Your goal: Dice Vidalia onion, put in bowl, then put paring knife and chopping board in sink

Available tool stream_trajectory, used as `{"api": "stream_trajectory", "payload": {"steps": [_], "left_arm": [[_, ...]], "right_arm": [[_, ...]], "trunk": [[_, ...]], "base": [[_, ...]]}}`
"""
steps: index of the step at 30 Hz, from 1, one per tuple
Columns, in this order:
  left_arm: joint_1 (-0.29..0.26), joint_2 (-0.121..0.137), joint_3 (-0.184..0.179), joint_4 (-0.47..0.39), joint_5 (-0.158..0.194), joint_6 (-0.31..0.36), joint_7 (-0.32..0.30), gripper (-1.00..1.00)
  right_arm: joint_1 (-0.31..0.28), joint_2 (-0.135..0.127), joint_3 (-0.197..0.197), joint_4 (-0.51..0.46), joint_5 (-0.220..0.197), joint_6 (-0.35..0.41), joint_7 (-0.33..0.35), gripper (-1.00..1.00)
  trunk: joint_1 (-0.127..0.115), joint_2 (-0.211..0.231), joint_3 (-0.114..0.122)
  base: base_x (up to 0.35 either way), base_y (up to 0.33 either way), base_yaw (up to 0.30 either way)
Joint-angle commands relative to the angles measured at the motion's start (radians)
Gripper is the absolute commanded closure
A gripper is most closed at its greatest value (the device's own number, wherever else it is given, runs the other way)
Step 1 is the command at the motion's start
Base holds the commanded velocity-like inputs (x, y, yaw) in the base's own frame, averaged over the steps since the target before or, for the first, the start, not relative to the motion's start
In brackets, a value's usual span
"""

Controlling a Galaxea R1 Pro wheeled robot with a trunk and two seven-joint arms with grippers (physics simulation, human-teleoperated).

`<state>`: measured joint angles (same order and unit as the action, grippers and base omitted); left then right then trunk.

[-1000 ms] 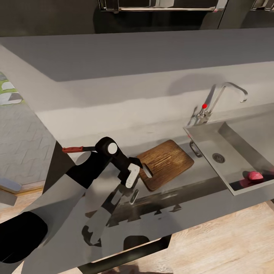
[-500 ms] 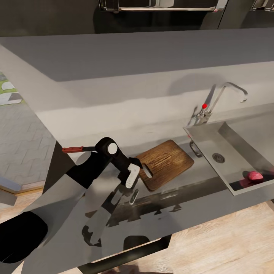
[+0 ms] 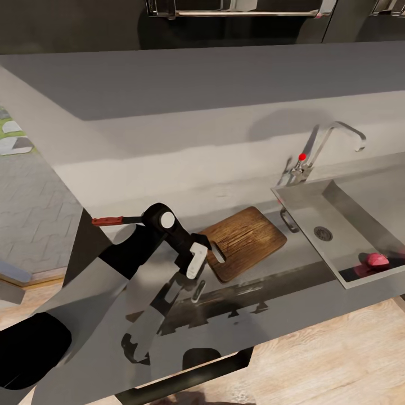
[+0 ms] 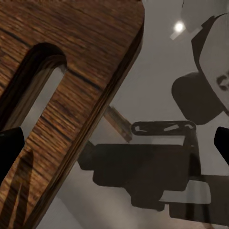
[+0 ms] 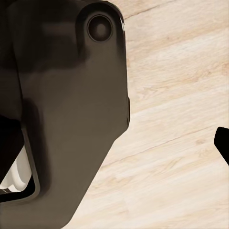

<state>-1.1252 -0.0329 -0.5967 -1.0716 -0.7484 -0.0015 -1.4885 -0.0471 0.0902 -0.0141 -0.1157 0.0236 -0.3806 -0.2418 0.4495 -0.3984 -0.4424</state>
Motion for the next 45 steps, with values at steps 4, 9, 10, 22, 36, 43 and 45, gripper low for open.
{"api": "stream_trajectory", "payload": {"steps": [4, 9, 10, 22, 36, 43, 45], "left_arm": [[-0.001, -0.006, -0.007, 0.008, -0.003, 0.0, -0.001, -1.0], [-0.001, -0.008, -0.008, 0.014, -0.003, 0.0, 0.0, -1.0], [-0.001, -0.008, -0.008, 0.014, -0.003, 0.0, 0.0, -1.0], [-0.001, -0.008, -0.008, 0.015, -0.003, 0.0, 0.0, -1.0], [-0.001, -0.008, -0.008, 0.016, -0.003, 0.0, -0.001, -1.0], [-0.001, -0.007, -0.008, 0.021, -0.003, -0.001, 0.0, -1.0], [-0.001, -0.006, -0.008, 0.023, -0.003, -0.002, 0.0, -1.0]], "right_arm": [[0.0, 0.0, -0.001, 0.001, 0.002, -0.003, -0.004, -1.0], [0.0, -0.001, -0.001, 0.001, 0.002, -0.003, -0.004, -1.0], [0.0, -0.001, -0.001, 0.001, 0.002, -0.003, -0.004, -1.0], [0.0, -0.001, -0.001, 0.001, 0.002, -0.003, -0.004, -1.0], [0.0, -0.001, -0.001, 0.002, 0.002, -0.003, -0.004, -1.0], [0.0, -0.001, -0.001, 0.002, 0.002, -0.003, -0.004, -1.0], [0.0, -0.001, -0.001, 0.002, 0.002, -0.003, -0.004, -1.0]], "trunk": [[0.001, -0.002, -0.001], [0.001, -0.002, -0.001], [0.001, -0.002, -0.001], [0.001, -0.002, -0.001], [0.001, -0.002, -0.001], [0.001, -0.002, -0.001], [0.001, -0.002, -0.001]], "base": [[0.0, 0.0, 0.0], [0.0, -0.03, 0.0], [0.0, -0.074, 0.0], [0.0, -0.013, 0.0], [0.0, 0.0, 0.0], [0.0, 0.0, 0.0], [0.0, 0.0, 0.0]]}}
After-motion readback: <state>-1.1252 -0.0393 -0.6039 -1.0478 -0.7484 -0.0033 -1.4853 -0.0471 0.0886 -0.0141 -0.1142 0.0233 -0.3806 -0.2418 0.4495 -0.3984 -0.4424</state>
